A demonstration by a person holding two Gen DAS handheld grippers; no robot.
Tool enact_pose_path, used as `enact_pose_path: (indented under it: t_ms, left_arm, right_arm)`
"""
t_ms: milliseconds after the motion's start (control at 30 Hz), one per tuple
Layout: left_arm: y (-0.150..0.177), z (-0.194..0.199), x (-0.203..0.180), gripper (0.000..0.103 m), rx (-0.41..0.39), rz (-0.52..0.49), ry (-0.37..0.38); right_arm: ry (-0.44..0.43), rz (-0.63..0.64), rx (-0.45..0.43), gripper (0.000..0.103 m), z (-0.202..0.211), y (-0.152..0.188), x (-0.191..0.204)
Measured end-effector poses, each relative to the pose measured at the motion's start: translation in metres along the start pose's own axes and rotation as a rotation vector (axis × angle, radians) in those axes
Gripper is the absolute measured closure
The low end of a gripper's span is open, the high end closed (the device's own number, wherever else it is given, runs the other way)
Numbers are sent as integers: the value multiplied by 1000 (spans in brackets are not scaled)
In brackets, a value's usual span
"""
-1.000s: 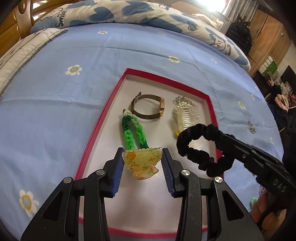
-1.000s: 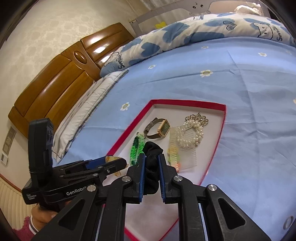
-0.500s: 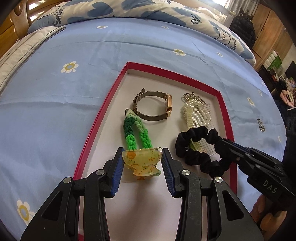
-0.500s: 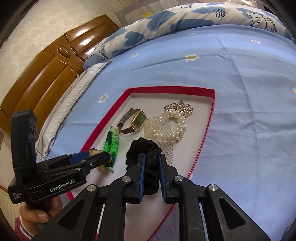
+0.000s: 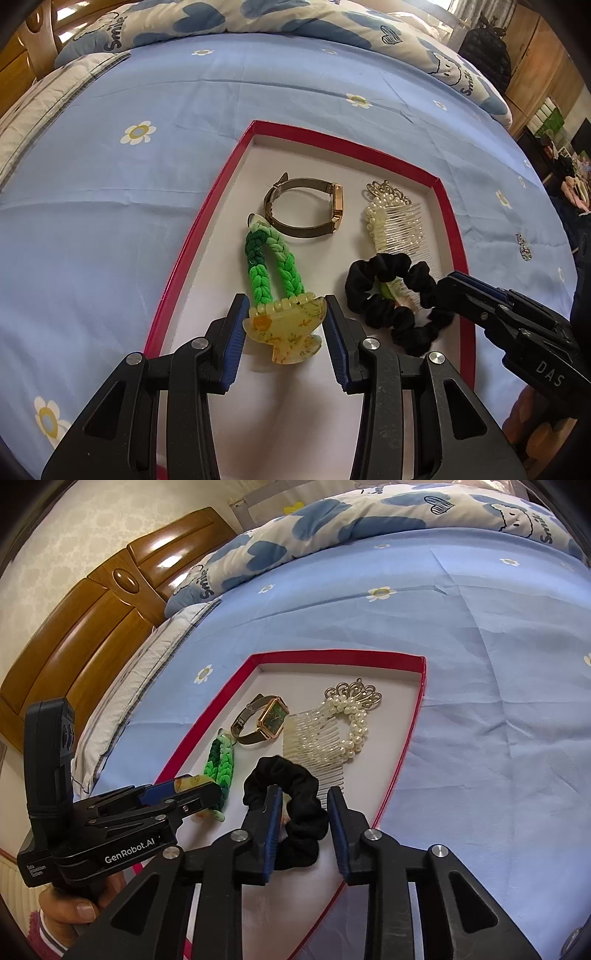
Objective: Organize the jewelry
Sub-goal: 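Open both tools over the tray and withdraw them toward the remaining items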
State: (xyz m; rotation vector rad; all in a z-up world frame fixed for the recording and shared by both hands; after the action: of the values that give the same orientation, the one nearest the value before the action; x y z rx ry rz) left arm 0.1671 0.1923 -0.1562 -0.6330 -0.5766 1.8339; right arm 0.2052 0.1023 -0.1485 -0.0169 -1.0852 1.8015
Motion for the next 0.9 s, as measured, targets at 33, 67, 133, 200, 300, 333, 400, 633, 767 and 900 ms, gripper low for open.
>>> enact_pose_path:
  t_ms: [33, 67, 133, 200, 300, 333, 400, 633, 767, 900]
  left_arm:
    - [0, 1, -1, 63, -2, -1, 1]
    - [0, 1, -1, 62, -3, -2, 2]
    - [-1, 2, -2, 61, -3, -5, 0]
    - [-1, 4, -2, 58, -4, -4, 0]
    - [-2, 10, -2, 54, -12, -1, -4]
    - [-3, 14, -3, 52, -19, 1, -3]
    - [-4, 21, -4, 49, -32, 6, -3]
    - [1, 52, -12, 46, -74, 34, 18]
    - [6, 61, -21, 44, -84, 19, 21]
    - [11, 65, -23, 44, -79, 17, 14]
  right_arm:
    - [1, 1, -2, 75, 1, 0, 0]
    - [1, 2, -2, 74, 2, 0, 0]
    - [-1, 1, -3, 74, 3, -1, 0]
    - [-1, 2, -5, 74, 5, -1, 1]
    - [-5, 0, -9, 73, 12, -2, 2]
    - [-7, -2, -12, 68, 16, -3, 2]
    - [-11, -4, -26, 62, 26, -4, 4]
    - [2, -25, -75, 59, 76, -3, -7]
    - [27, -44, -100, 56, 102, 0, -20]
    - [46, -58, -112, 56, 121, 3, -31]
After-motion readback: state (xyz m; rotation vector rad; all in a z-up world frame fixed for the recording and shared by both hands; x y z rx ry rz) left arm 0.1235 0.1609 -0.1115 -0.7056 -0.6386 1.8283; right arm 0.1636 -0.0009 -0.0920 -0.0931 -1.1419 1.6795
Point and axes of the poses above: each gripper's, at about its wrist camera, not at the fingertips, and z roughly against the way its jaws point, x to its left, y to its underside, the point moved 7 cm from there along -z, roughly the way its jaws point, and after that the axes turned 14 degrees about -x, right-handed, at the moved point
